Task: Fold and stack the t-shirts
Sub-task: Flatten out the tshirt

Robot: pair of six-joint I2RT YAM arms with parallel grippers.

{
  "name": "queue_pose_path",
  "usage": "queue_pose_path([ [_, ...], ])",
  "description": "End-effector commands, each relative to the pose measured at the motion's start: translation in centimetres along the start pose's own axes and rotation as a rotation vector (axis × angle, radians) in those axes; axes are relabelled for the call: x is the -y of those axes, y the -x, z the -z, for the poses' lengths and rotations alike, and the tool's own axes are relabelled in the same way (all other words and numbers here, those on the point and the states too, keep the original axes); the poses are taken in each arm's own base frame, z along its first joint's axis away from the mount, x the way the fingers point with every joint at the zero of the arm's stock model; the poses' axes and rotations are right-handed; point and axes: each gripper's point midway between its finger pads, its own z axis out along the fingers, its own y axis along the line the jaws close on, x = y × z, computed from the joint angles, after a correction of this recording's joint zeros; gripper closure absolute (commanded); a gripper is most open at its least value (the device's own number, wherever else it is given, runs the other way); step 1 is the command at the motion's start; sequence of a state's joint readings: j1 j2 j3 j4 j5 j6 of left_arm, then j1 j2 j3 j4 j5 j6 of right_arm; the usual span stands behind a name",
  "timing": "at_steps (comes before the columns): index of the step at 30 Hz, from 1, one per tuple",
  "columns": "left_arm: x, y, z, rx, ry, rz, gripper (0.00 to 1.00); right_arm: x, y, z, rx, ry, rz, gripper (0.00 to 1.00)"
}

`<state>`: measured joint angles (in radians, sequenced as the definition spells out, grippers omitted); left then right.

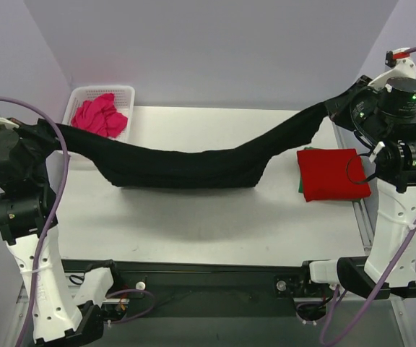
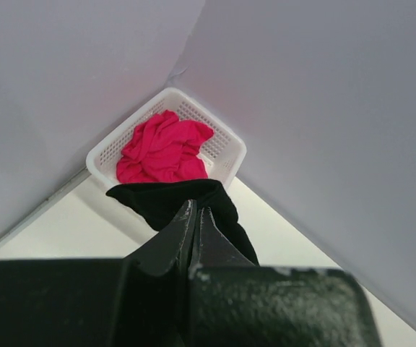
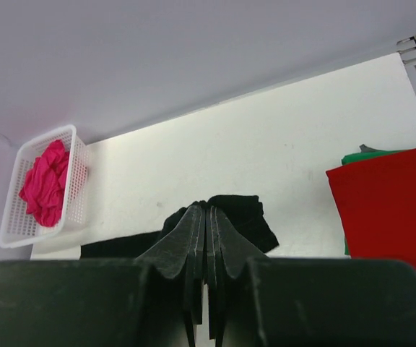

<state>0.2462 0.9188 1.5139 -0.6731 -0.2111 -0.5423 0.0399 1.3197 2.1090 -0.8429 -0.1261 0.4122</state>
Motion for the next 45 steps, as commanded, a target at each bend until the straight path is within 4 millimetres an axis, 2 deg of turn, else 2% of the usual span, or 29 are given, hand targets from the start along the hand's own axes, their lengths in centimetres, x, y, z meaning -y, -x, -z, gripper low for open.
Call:
queue_pose_path([
  [1, 2.3, 4.7, 1.0, 0.124, -0.076, -0.014, 1.00, 0.1, 2.5, 1.1, 0.096, -0.021, -0.007, 1.00],
  [5, 5.9, 8.9, 1.4, 0.215, -0.189, -0.011, 1.00, -1.0, 4.6, 3.3, 0.177, 0.020, -0.006, 1.00],
  [6, 7.2, 11.3, 2.7, 0.274, -0.230, -0.005, 1.00, -1.2, 4.8, 3.7, 0.189, 0.031, -0.007, 1.00],
  [7, 8.1, 12.7, 3.2, 0.306, -0.259, -0.001, 1.00, -1.5, 5.2, 4.7, 0.212, 0.047, -0.011, 1.00],
  [8, 9.3, 13.4, 2.4, 0.313, -0.294, -0.001, 1.00, -1.8, 5.6, 5.1, 0.233, 0.060, -0.016, 1.00],
  [9, 10.8, 15.9, 4.3, 0.376, -0.353, 0.013, 1.00, -2.0, 5.9, 5.7, 0.249, 0.073, -0.018, 1.00],
  [10, 11.8, 16.8, 4.5, 0.393, -0.389, 0.033, 1.00, -2.3, 6.3, 6.8, 0.276, 0.088, -0.025, 1.00],
  [11, 13.3, 17.2, 3.7, 0.391, -0.447, 0.038, 1.00, -2.4, 6.7, 7.3, 0.300, 0.095, -0.026, 1.00],
  [12, 14.4, 19.2, 5.2, 0.443, -0.492, 0.061, 1.00, -2.4, 6.9, 7.8, 0.314, 0.098, -0.026, 1.00],
  [13, 15.7, 19.8, 5.4, 0.448, -0.556, 0.095, 1.00, -2.4, 7.1, 8.9, 0.340, 0.104, -0.030, 1.00],
  [15, 17.3, 19.8, 4.2, 0.427, -0.619, 0.119, 1.00, -2.0, 6.7, 8.9, 0.344, 0.094, -0.038, 1.00],
  [16, 18.1, 20.2, 4.0, 0.437, -0.663, 0.158, 1.00, -1.8, 6.6, 9.8, 0.363, 0.091, -0.047, 1.00],
  [18, 19.4, 18.6, 1.6, 0.377, -0.706, 0.187, 1.00, -1.2, 5.5, 9.2, 0.344, 0.073, -0.074, 1.00],
  [19, 20.3, 17.8, 0.7, 0.357, -0.728, 0.191, 1.00, -0.5, 3.8, 8.3, 0.301, 0.054, -0.084, 1.00],
  [20, 21.0, 15.8, -2.1, 0.311, -0.709, 0.183, 1.00, -0.2, 2.8, 7.7, 0.273, 0.050, -0.100, 1.00],
  [21, 23.5, 13.5, -2.1, 0.252, -0.761, 0.181, 1.00, 0.1, 1.8, 7.2, 0.246, 0.044, -0.106, 1.00],
  [22, 24.8, 11.0, -4.8, 0.212, -0.749, 0.130, 1.00, 1.2, -0.8, 5.6, 0.177, 0.012, -0.114, 1.00],
  [24, 28.5, 6.7, -5.3, 0.106, -0.820, 0.117, 1.00, 2.5, -3.6, 4.2, 0.108, -0.028, -0.126, 1.00],
  [25, 29.6, 2.6, -8.0, 0.015, -0.808, 0.096, 1.00, 3.8, -6.3, 3.0, 0.046, -0.064, -0.128, 1.00],
  [26, 31.0, 2.3, -7.5, 0.006, -0.839, 0.097, 1.00, 4.4, -7.9, 2.3, 0.007, -0.083, -0.127, 1.00],
  [27, 32.5, 0.4, -7.1, -0.033, -0.868, 0.090, 1.00, 5.0, -9.1, 1.8, -0.023, -0.098, -0.130, 1.00],
  [28, 33.3, -1.9, -8.1, -0.067, -0.867, 0.063, 1.00, 5.3, -10.2, 1.8, -0.044, -0.102, -0.130, 1.00],
  [29, 33.9, -2.5, -8.0, -0.071, -0.875, 0.055, 1.00, 6.1, -12.6, 1.0, -0.106, -0.118, -0.127, 1.00],
  [31, 35.1, -3.4, -7.6, -0.073, -0.893, 0.047, 1.00, 6.9, -14.4, 1.0, -0.146, -0.135, -0.123, 1.00],
  [33, 35.2, -4.3, -8.2, -0.078, -0.882, 0.047, 1.00, 7.7, -16.3, 0.9, -0.192, -0.156, -0.116, 1.00],
  [35, 35.3, -3.7, -8.0, -0.059, -0.888, 0.057, 1.00, 8.1, -17.0, 1.5, -0.213, -0.170, -0.105, 1.00],
  [37, 35.2, -3.3, -7.8, -0.036, -0.895, 0.043, 1.00, 7.9, -16.5, 2.2, -0.205, -0.164, -0.093, 1.00],
  [41, 34.7, 0.3, -5.2, 0.049, -0.934, 0.032, 1.00, 7.3, -14.1, 3.3, -0.146, -0.149, -0.047, 1.00],
  [45, 33.6, 3.9, -2.0, 0.137, -0.970, 0.015, 1.00, 6.0, -9.9, 5.0, -0.031, -0.118, -0.018, 1.00],
])
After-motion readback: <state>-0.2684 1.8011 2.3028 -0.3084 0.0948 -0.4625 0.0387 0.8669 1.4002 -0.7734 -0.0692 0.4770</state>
